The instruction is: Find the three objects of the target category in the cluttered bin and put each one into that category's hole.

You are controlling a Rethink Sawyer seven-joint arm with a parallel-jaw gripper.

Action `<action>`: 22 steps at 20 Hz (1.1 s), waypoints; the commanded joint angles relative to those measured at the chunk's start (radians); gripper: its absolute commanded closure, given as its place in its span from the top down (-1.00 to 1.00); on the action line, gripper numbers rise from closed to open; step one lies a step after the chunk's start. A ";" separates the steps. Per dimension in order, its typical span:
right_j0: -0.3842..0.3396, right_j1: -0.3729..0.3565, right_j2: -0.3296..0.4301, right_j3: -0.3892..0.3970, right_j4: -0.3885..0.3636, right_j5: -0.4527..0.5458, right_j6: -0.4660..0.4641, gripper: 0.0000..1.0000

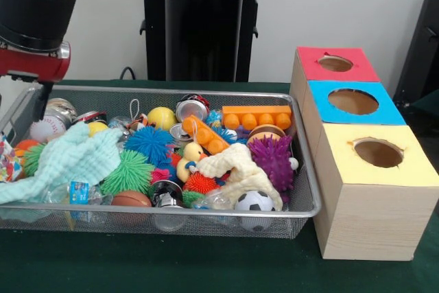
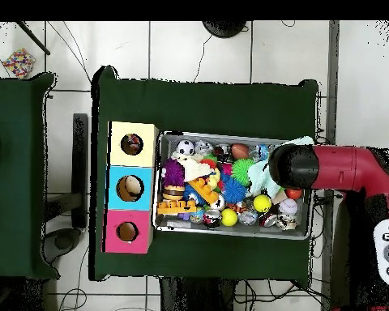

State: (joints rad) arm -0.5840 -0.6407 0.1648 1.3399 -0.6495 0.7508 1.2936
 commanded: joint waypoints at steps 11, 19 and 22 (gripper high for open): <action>-0.147 -0.005 0.234 0.199 -0.058 -0.072 -0.268 1.00; -0.131 -0.004 0.211 0.193 -0.107 -0.057 -0.255 1.00; -0.137 0.002 0.217 0.195 -0.113 -0.063 -0.250 1.00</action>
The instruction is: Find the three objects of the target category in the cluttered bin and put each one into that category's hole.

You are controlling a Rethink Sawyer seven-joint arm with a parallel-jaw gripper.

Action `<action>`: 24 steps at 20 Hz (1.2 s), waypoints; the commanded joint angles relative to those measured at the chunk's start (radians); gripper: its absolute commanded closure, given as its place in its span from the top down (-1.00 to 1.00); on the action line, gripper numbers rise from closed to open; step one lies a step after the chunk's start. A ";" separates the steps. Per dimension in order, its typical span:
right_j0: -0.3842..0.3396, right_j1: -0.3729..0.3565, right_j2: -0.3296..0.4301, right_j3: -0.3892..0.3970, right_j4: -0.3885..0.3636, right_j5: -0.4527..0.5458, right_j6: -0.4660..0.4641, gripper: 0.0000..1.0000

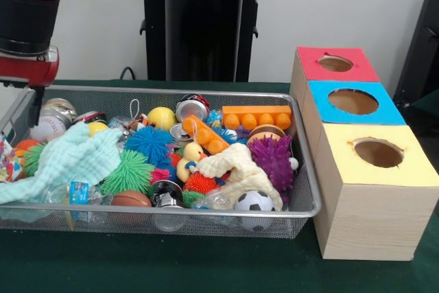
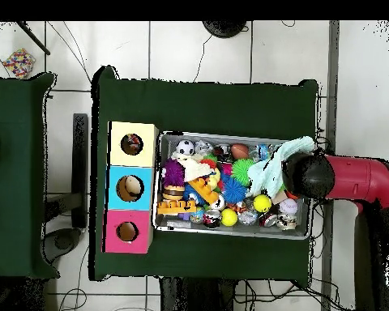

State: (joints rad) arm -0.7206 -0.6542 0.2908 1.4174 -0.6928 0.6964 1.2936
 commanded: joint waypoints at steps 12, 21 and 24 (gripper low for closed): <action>0.000 0.066 0.090 0.075 -0.111 -0.024 -0.235 1.00; -0.006 0.112 0.103 0.044 -0.137 -0.050 -0.228 1.00; -0.008 0.133 0.109 0.029 -0.147 -0.059 -0.226 1.00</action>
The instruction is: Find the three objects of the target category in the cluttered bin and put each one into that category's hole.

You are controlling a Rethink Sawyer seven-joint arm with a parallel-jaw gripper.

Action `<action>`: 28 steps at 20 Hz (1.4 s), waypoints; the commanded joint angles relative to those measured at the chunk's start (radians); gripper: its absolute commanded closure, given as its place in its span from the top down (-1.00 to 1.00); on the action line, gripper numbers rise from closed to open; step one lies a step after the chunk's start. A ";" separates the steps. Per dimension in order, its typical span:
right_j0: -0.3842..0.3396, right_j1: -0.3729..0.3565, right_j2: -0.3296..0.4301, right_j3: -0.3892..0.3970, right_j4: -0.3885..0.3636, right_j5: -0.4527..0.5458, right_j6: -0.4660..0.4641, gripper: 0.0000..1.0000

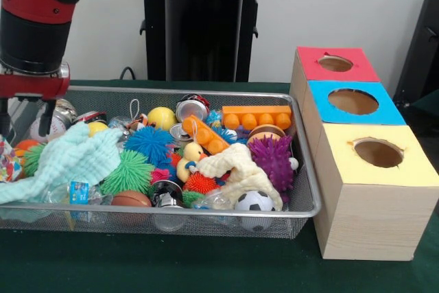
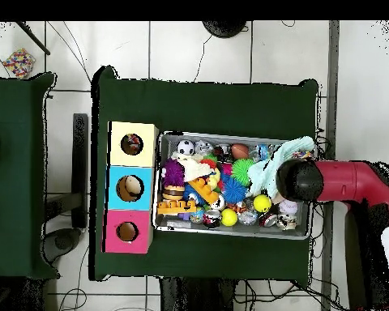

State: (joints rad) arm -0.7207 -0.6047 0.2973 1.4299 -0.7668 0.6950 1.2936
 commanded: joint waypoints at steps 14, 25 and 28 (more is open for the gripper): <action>0.110 0.169 0.035 -0.186 -0.192 0.023 -0.184 1.00; 0.161 0.145 -0.004 -0.193 -0.240 -0.024 -0.125 1.00; 0.181 0.139 -0.014 -0.196 -0.243 -0.018 -0.111 1.00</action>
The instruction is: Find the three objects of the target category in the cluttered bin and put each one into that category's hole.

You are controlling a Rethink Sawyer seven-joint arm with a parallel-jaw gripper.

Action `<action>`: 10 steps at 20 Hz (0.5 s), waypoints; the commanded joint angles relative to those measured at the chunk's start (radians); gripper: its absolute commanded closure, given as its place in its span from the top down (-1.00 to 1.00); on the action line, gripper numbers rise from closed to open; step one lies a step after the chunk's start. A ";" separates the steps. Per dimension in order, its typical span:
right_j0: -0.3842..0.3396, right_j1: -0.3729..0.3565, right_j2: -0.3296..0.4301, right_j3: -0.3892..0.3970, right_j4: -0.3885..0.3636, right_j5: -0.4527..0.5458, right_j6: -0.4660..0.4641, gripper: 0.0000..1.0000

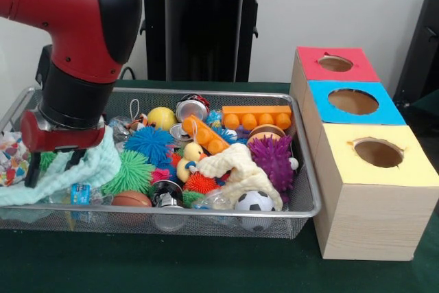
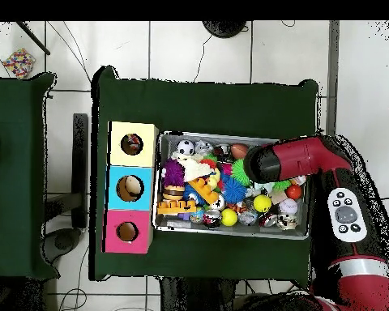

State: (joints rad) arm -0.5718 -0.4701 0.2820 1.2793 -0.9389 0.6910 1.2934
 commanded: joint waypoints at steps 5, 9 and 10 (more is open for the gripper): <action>0.008 0.000 0.024 -0.017 -0.046 -0.030 -0.117 1.00; -0.004 -0.028 0.029 0.014 -0.032 -0.027 -0.136 1.00; -0.008 -0.032 0.035 0.016 -0.026 -0.025 -0.144 1.00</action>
State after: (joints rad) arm -0.5657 -0.4730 0.2808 1.2775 -0.9491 0.6915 1.2934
